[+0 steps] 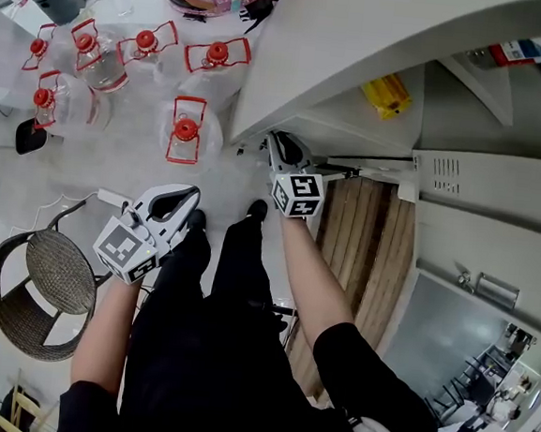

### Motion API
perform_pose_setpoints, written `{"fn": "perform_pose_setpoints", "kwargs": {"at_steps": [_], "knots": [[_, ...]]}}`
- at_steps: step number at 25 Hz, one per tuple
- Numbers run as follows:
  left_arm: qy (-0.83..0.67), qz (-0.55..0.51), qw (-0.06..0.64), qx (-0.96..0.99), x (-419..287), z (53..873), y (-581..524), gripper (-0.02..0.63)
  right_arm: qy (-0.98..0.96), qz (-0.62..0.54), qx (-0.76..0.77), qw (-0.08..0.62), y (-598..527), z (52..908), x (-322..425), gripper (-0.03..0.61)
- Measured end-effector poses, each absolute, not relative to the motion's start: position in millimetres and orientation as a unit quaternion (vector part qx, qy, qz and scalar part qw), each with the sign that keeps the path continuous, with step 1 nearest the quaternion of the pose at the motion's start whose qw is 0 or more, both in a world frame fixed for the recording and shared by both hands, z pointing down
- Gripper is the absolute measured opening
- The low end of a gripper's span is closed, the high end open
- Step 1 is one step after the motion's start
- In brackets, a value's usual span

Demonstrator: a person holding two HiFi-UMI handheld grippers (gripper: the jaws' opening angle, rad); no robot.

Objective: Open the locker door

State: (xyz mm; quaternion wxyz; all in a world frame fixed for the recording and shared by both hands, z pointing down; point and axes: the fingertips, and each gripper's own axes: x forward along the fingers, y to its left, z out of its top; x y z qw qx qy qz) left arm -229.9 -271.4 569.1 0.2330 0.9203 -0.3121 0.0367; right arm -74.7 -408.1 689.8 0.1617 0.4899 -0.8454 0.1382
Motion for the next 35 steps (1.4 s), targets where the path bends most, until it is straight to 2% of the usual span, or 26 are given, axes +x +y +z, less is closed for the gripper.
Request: {"fn": "perform_pose_setpoints", "kwargs": {"at_steps": [24,35], "knots": [[-0.319,0.042,0.223,0.92,-220.3,564.2,-262.2,0.017,-0.872,0.119,0.44,0.178,-383.9,692.1,-71.8,0.046],[-0.343,0.028,0.217,0.913,-177.0,551.2,-247.8,0.017,-0.902,0.112,0.376,0.179,-353.7,692.6,-67.5,0.043]]}}
